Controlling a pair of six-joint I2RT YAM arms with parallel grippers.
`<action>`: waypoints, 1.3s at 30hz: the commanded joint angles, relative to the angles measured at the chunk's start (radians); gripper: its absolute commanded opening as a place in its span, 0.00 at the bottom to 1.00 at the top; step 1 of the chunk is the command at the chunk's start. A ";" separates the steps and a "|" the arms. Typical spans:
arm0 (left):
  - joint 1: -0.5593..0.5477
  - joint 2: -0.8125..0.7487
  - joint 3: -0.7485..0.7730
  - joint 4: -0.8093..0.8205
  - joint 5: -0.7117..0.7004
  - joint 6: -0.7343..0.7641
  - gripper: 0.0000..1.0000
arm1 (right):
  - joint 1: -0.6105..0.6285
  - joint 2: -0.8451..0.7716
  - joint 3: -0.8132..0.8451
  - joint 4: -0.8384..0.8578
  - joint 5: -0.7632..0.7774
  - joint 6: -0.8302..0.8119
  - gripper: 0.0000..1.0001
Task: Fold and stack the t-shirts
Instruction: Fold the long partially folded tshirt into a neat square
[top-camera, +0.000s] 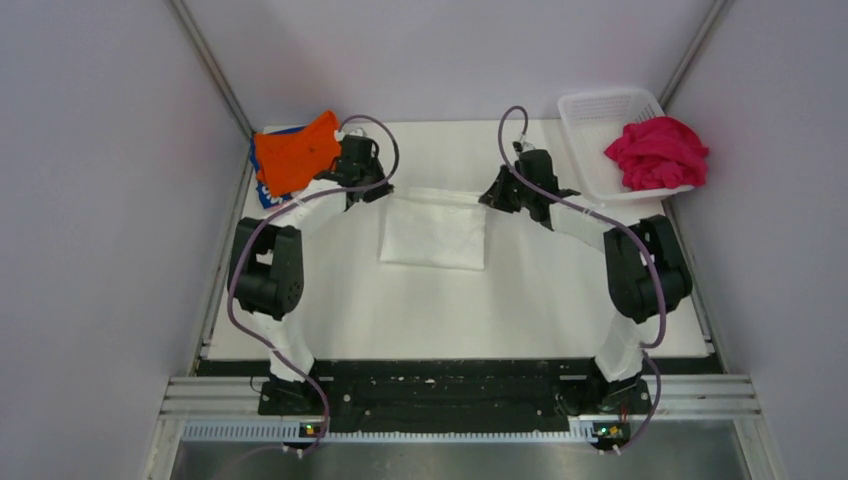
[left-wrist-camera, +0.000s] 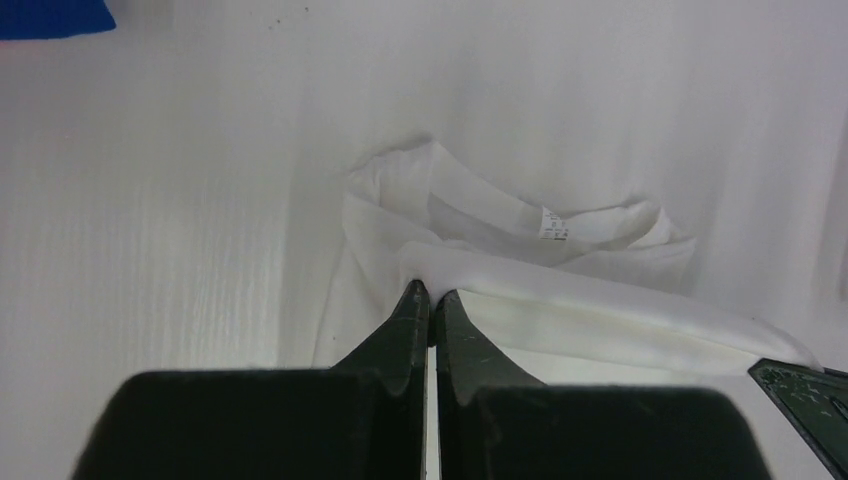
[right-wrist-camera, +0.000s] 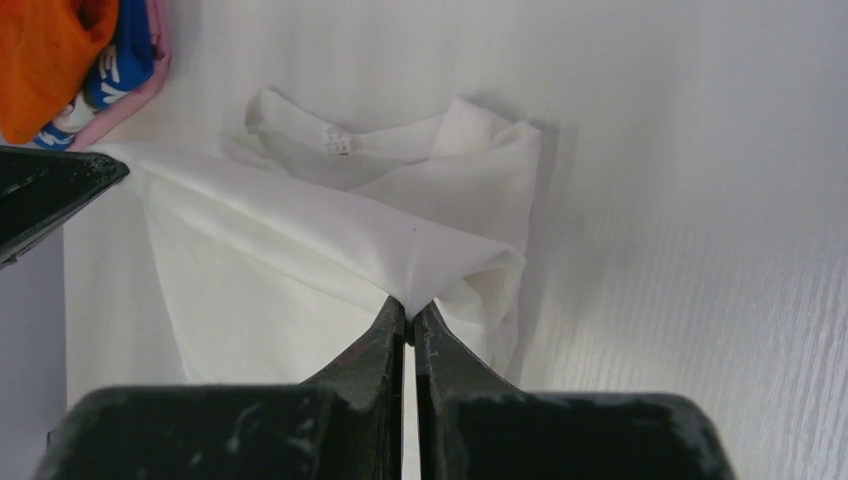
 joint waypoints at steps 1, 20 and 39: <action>0.046 0.084 0.104 0.007 0.042 -0.003 0.00 | -0.041 0.099 0.091 0.053 0.045 -0.019 0.00; 0.069 0.155 0.062 -0.047 0.212 0.078 0.99 | -0.063 -0.048 -0.045 0.144 0.007 -0.004 0.99; 0.050 0.048 0.014 0.134 0.444 0.049 0.99 | 0.064 0.134 0.113 0.230 -0.207 0.017 0.99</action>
